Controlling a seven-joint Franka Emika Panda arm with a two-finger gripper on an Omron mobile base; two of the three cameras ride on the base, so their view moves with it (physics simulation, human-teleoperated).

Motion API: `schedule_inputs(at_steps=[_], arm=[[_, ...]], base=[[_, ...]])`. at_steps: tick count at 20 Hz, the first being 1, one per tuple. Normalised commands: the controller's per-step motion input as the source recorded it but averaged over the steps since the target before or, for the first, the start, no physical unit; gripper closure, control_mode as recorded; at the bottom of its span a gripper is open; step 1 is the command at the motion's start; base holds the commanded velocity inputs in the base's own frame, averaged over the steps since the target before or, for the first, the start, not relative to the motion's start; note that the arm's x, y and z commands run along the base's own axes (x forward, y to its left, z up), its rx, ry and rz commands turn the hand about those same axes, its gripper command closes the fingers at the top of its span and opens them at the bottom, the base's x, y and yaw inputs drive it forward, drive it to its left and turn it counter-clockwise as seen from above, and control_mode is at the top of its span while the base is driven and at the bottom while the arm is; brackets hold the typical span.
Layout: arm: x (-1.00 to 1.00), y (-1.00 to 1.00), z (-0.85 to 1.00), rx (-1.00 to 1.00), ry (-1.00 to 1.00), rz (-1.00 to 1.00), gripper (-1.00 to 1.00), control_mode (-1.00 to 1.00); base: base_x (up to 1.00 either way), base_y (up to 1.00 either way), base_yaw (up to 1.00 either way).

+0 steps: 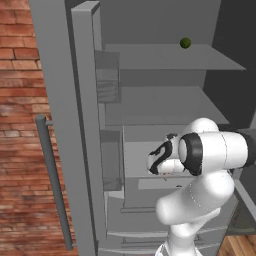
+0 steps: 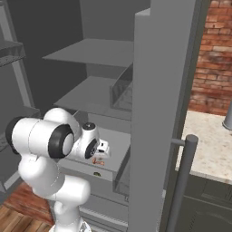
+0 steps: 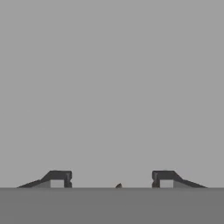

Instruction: Place the mushrooms inside the fridge drawer. Close the drawer after placing the vegetables.

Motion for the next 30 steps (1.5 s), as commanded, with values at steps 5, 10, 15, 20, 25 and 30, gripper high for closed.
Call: schedule_inputs(at_steps=[5, 10, 15, 20, 25, 30], arm=[[0.00, 0.08, 0.74, -0.03, -0.04, 0.00, -1.00, -1.00], [-0.37, 0.24, 0.96, -0.04, -0.18, 0.00, -1.00, -1.00], [-0.76, 0.47, 0.67, -0.07, -0.05, 0.01, -1.00, -1.00], [-0.72, 0.54, 0.39, -0.06, 0.01, 0.04, -1.00, -1.00], [-0.37, 0.58, 0.14, -0.08, 0.12, 0.04, -1.00, -1.00], [-0.01, 0.57, -0.12, -0.10, 0.22, 0.03, -1.00, -1.00]], base=[[0.00, 0.00, 0.00], [0.00, 0.00, 0.00], [0.00, 0.00, 0.00], [0.00, 0.00, 0.00], [0.00, 0.00, 0.00], [0.00, 0.00, 0.00]])
